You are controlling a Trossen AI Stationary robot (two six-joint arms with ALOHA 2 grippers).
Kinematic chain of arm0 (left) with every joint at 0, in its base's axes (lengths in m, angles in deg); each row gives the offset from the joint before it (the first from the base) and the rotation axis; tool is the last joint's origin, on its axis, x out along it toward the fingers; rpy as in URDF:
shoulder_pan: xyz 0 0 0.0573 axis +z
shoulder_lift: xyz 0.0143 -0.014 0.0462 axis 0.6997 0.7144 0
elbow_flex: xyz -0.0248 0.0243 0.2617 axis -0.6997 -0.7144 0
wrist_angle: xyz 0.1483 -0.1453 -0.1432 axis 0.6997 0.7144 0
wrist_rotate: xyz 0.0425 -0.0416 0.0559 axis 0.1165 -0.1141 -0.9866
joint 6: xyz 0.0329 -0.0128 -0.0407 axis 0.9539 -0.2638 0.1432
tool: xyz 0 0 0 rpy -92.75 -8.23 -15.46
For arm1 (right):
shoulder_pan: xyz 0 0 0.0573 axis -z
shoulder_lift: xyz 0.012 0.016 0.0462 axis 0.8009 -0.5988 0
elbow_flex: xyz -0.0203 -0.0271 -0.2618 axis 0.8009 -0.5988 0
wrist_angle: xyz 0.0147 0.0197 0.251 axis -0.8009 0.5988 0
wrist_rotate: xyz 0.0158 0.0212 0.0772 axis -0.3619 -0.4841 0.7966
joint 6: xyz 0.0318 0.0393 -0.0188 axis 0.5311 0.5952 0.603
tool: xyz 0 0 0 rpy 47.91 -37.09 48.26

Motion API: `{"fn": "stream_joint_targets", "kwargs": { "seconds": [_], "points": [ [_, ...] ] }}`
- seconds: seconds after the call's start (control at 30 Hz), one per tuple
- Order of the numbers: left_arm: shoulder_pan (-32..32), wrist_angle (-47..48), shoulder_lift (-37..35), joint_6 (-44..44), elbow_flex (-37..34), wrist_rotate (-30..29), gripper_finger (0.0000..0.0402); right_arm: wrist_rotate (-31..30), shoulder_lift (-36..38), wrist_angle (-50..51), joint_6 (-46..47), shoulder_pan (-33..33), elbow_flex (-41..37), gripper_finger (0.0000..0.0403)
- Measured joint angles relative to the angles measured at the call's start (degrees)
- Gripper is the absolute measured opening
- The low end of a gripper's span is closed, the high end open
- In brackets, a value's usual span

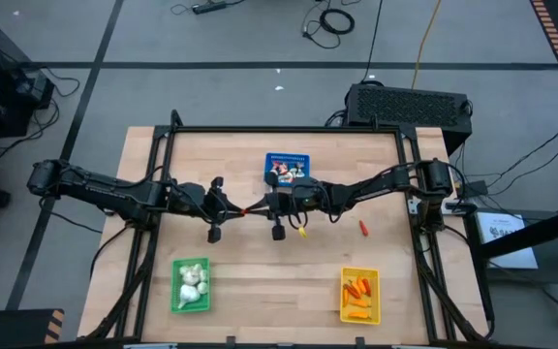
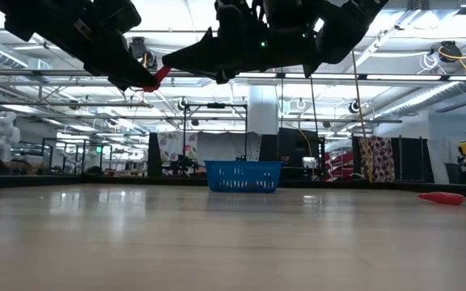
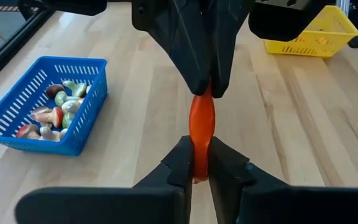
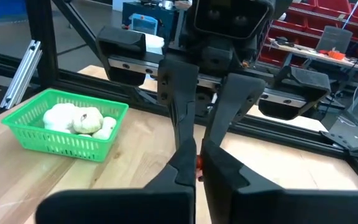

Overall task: Sort produce into baskets
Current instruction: Put the orange chili pepper into the yellow bin

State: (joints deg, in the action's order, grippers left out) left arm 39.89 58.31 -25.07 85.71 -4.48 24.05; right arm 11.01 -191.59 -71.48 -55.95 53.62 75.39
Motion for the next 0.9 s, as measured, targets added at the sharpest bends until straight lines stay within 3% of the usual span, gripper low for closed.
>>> {"fn": "stream_joint_targets", "kwargs": {
  "seconds": [0.27, 0.6, 0.77, 0.9],
  "points": [
    [0.0, 0.0, 0.0, -0.1, 0.0, -0.2, 0.0073, 0.5, 0.0, 0.1, -0.1, -0.1, 0.0, 0.0002],
    [0.0, 0.1, 0.0, -0.1, 0.0, -0.5, 0.0081, 0.5, 0.0, 0.9, 0.0, -0.1, 0.0, 0.0001],
    [0.0, -0.1, 0.0, -0.6, 0.0, -0.6, 0.0128, 0.5, 0.1, 1.5, 0.8, -0.1, 0.0, 0.0000],
    [0.1, 0.3, 0.0, -4.6, 0.0, -0.6, 0.0176, -1.1, 3.5, 9.0, 0.0, -0.1, 0.0, 0.0000]
  ]
}}
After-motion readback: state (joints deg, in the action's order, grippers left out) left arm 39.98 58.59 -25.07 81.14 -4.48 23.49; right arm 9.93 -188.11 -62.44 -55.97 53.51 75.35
